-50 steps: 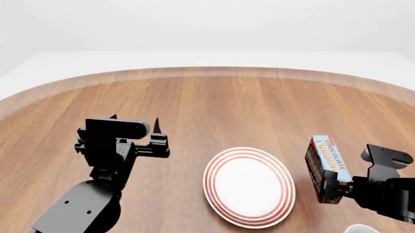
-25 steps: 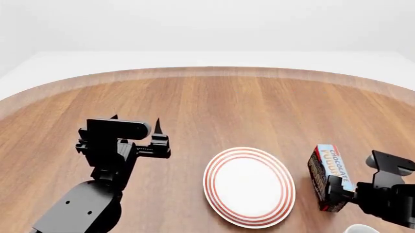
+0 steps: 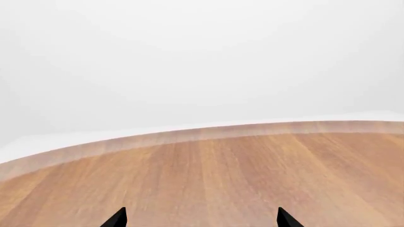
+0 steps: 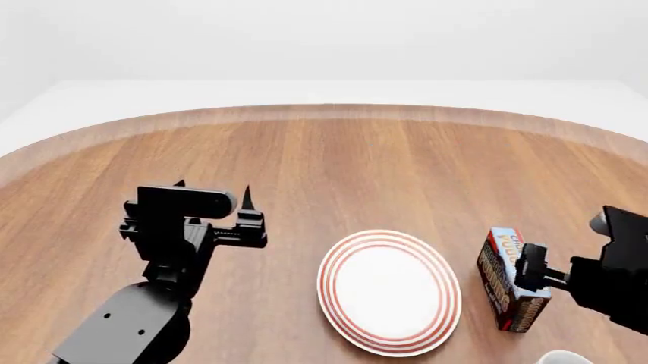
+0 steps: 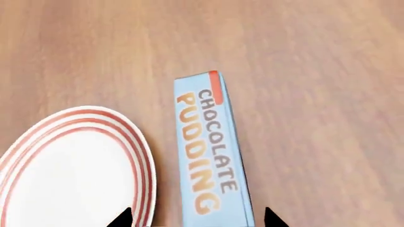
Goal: Put the chocolate pudding to the right of the plate.
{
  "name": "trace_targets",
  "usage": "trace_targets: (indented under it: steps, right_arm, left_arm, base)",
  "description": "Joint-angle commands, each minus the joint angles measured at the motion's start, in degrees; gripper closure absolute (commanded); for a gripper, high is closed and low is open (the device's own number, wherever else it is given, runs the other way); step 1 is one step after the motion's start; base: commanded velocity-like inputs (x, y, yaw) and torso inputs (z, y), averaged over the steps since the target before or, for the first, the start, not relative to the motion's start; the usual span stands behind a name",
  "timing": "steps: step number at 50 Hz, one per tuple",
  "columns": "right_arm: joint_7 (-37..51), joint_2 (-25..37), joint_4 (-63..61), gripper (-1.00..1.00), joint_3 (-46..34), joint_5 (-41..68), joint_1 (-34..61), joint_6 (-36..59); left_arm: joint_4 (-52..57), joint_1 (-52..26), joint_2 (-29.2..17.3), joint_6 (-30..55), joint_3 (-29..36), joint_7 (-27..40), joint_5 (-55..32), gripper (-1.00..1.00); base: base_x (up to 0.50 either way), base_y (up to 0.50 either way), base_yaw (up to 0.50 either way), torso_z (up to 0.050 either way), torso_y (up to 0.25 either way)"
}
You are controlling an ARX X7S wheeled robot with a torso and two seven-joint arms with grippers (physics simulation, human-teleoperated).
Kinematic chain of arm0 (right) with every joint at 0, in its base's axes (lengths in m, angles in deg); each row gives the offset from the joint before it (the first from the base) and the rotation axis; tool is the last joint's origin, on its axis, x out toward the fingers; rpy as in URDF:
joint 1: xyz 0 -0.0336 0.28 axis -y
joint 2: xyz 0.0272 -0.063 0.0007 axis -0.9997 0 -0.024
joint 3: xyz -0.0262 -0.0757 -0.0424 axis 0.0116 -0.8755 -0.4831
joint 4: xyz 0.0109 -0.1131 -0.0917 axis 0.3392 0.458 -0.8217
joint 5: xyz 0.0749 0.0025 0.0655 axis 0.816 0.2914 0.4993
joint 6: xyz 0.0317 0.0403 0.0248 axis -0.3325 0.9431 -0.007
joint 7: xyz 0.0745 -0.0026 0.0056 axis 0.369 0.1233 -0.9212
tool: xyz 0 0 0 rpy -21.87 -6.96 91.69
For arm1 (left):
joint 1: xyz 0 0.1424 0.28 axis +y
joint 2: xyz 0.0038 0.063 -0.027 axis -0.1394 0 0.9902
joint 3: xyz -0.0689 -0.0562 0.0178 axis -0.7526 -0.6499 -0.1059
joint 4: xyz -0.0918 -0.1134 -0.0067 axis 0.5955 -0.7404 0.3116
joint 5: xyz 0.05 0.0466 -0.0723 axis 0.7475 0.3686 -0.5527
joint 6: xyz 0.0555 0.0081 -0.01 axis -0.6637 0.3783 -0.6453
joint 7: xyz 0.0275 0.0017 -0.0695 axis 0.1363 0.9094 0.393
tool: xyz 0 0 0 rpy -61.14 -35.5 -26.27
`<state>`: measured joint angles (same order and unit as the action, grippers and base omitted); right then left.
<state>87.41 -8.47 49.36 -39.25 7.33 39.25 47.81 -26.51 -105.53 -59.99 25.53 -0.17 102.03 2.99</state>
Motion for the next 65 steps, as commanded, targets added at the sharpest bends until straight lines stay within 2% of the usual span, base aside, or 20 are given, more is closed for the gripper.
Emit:
trace_targets:
  steps: [1, 19, 23, 26, 30, 34, 38, 51, 65]
  right_arm:
    - [5.74, 4.41, -11.84, -1.00, 5.99, 7.14, 0.95, 0.88]
    - [5.83, 3.30, -16.11, -1.00, 5.48, 7.04, 1.99, 0.75]
    - [4.52, 3.80, -21.89, -1.00, 8.87, 7.62, -1.96, -4.05]
    - [4.94, 4.82, -29.10, -1.00, 10.20, 2.95, -5.76, -8.79]
    - [9.49, 5.19, -34.59, -1.00, 12.83, 5.50, -9.00, -10.54]
    - [16.23, 5.59, -42.98, -1.00, 11.20, -4.89, -11.20, -13.24]
    - [16.29, 4.88, -48.61, -1.00, 12.05, -8.07, -13.34, -16.87]
    - [16.27, 3.33, -51.91, -1.00, 10.15, -9.41, -12.62, -16.80]
    - [13.64, 0.90, -55.81, -1.00, 8.80, -14.63, -15.98, -21.12]
  left_arm:
    - [-0.19, -0.18, -0.05, -0.11, 0.15, 0.09, -0.17, -1.00]
    - [-0.01, -0.13, -0.28, -0.23, 0.04, 0.39, -0.61, -1.00]
    - [0.20, -0.36, -0.36, -0.05, -0.09, 0.54, -0.79, -1.00]
    - [0.43, -0.75, -0.41, 0.37, -0.27, 0.72, -1.05, -1.00]
    - [1.08, -1.39, -0.53, 1.11, -0.25, 1.00, -1.29, -1.00]
    - [1.39, -1.66, -0.51, 1.32, -0.70, 1.16, -1.78, -1.00]
    - [1.70, -2.07, -0.46, 1.62, -0.50, 1.34, -1.85, -1.00]
    - [2.84, -2.43, -0.69, 2.30, -0.55, 1.81, -2.42, -1.00]
    - [3.12, -2.20, -0.93, 2.01, -0.31, 1.90, -2.56, -1.00]
  base:
    - [0.00, 0.00, 0.00, 0.000, 0.000]
    - [0.00, 0.00, 0.00, 0.000, 0.000]
    - [0.00, 0.00, 0.00, 0.000, 0.000]
    - [0.00, 0.00, 0.00, 0.000, 0.000]
    - [0.00, 0.00, 0.00, 0.000, 0.000]
    - [0.00, 0.00, 0.00, 0.000, 0.000]
    - [0.00, 0.00, 0.00, 0.000, 0.000]
    - [0.00, 0.00, 0.00, 0.000, 0.000]
    - [0.00, 0.00, 0.00, 0.000, 0.000]
